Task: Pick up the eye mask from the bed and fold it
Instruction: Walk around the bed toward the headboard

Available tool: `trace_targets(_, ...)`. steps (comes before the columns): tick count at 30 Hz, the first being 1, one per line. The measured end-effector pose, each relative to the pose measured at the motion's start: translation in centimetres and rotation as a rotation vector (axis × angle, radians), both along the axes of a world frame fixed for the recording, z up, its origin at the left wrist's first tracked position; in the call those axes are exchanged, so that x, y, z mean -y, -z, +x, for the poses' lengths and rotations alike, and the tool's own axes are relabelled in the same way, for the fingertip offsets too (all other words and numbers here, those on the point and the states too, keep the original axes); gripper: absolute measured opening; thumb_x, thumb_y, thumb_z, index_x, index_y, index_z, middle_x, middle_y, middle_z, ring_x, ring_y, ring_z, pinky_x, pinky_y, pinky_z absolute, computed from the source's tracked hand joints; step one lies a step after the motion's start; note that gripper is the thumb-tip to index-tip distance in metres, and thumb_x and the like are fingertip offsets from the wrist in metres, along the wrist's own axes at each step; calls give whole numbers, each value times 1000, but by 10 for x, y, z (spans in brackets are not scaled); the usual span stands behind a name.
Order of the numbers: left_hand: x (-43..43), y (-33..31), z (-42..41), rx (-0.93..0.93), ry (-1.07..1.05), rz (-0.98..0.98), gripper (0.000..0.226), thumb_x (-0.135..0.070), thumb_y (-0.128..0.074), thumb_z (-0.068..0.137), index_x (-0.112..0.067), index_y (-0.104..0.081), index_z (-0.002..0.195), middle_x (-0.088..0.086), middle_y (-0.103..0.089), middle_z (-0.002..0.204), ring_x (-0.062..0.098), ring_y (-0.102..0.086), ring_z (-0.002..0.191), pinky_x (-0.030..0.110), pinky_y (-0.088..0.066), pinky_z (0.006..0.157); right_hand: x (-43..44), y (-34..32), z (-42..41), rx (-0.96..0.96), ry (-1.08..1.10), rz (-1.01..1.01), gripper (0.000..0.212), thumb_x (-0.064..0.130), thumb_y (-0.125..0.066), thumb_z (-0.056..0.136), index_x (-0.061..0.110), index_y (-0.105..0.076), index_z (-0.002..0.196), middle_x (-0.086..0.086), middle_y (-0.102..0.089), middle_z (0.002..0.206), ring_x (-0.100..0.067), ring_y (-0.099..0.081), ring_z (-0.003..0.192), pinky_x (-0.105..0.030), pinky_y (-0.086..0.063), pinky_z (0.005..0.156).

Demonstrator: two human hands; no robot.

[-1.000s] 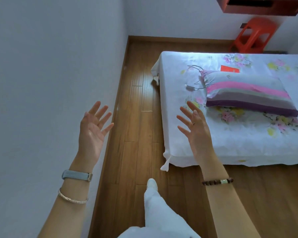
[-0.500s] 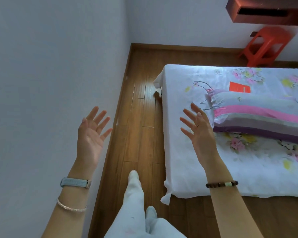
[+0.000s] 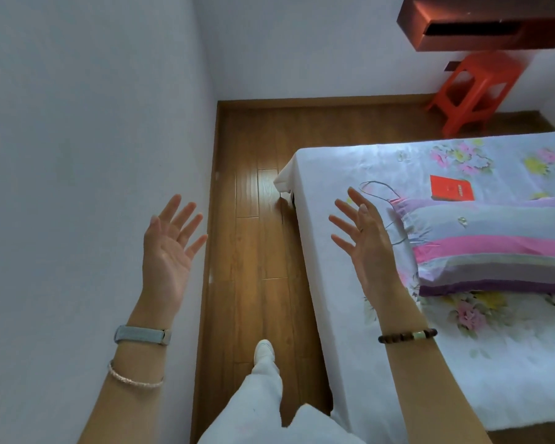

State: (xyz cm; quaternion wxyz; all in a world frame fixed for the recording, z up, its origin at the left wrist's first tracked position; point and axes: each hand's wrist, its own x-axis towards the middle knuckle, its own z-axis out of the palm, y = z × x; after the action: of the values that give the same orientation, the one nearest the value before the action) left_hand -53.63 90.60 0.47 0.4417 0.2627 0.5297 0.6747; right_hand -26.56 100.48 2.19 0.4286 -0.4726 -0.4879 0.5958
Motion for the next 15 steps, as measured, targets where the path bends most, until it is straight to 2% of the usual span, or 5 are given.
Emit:
trace_targets(8,-114,-10,-59,15,72,19,62,-51,-22,99,-23,-39,151,5,-48,153,24,-50,139,50,-38,113,-93,-6,-55,12,31,8,49,51,-34,92,38,-47,138,3,-52,151,-22,-58,131,-53,-41,115)
trace_targets(15,-203,1,-95,30,80,10,61,-50,-21,101,-22,-39,152,4,-51,152,24,-50,138,52,-37,113,-187,0,-92,16,53,1,53,52,-34,92,36,-45,141,2,-51,152,-22,-59,131,-53,-42,115)
